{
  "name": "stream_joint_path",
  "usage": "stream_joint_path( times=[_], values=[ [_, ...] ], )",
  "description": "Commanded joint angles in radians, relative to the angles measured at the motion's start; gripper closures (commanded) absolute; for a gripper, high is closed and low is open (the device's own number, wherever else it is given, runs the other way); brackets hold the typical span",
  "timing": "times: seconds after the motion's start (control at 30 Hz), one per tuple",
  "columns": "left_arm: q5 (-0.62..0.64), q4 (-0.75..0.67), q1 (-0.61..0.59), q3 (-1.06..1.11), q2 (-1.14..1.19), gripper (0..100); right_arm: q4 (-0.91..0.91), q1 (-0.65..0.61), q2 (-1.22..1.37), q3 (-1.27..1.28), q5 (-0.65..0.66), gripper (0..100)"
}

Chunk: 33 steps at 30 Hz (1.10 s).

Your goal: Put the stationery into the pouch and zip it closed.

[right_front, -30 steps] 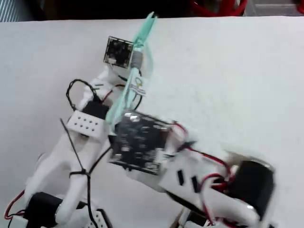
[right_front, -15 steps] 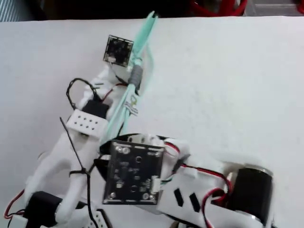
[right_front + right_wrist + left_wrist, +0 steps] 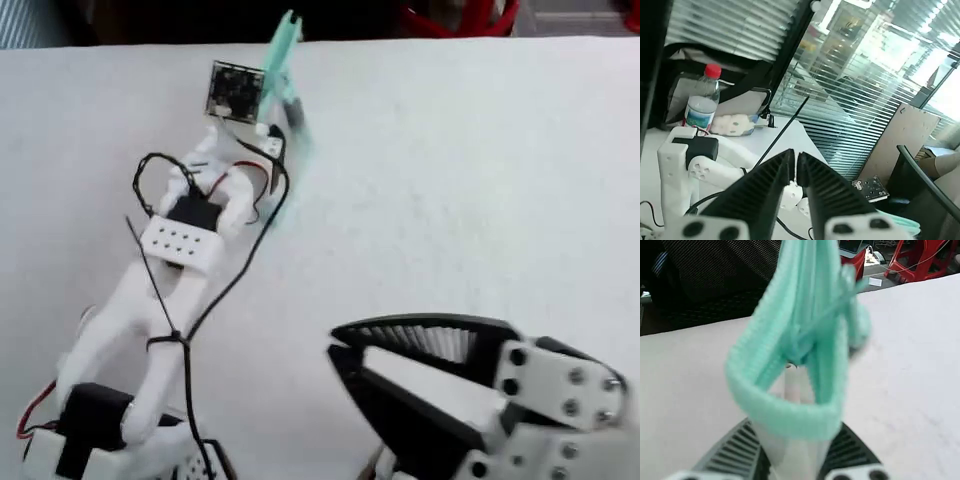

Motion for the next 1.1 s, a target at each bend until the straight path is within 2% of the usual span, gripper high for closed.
stream_joint_path(
  times=[0.0, 0.1, 0.23, 0.33, 0.43, 0.67, 0.73, 0.93, 1.07],
  values=[
    [0.006, 0.005, -0.016, 0.003, 0.048, 98, 0.004, 0.051, -0.019, -0.009, -0.066, 86.1],
    [0.006, 0.012, -0.013, 0.003, 0.048, 98, -0.004, 0.194, -0.019, 0.071, -0.135, 74.8],
    [0.005, 0.015, -0.01, 0.014, 0.044, 98, -0.101, 0.453, 0.005, 0.298, -0.207, 74.4],
    [0.002, 0.015, -0.004, 0.021, 0.041, 98, -0.282, 0.633, 0.031, 0.505, -0.261, 74.4],
    [0.002, 0.038, -0.002, 0.021, 0.041, 98, -0.47, 0.734, 0.047, 0.706, -0.269, 74.4],
    [0.002, 0.123, 0.002, 0.074, -0.084, 98, -0.86, 0.714, 0.054, 1.125, -0.264, 75.2],
    [-0.003, 0.157, 0.004, 0.14, -0.179, 98, -0.866, 0.716, 0.042, 1.145, -0.261, 77.6],
    [-0.144, 0.169, 0.081, 0.419, -0.509, 98, -0.803, 0.702, -0.018, 1.177, -0.269, 78.3],
    [-0.144, 0.17, 0.122, 0.5, -0.638, 98, -0.762, 0.613, -0.048, 1.204, -0.269, 78.3]
  ],
)
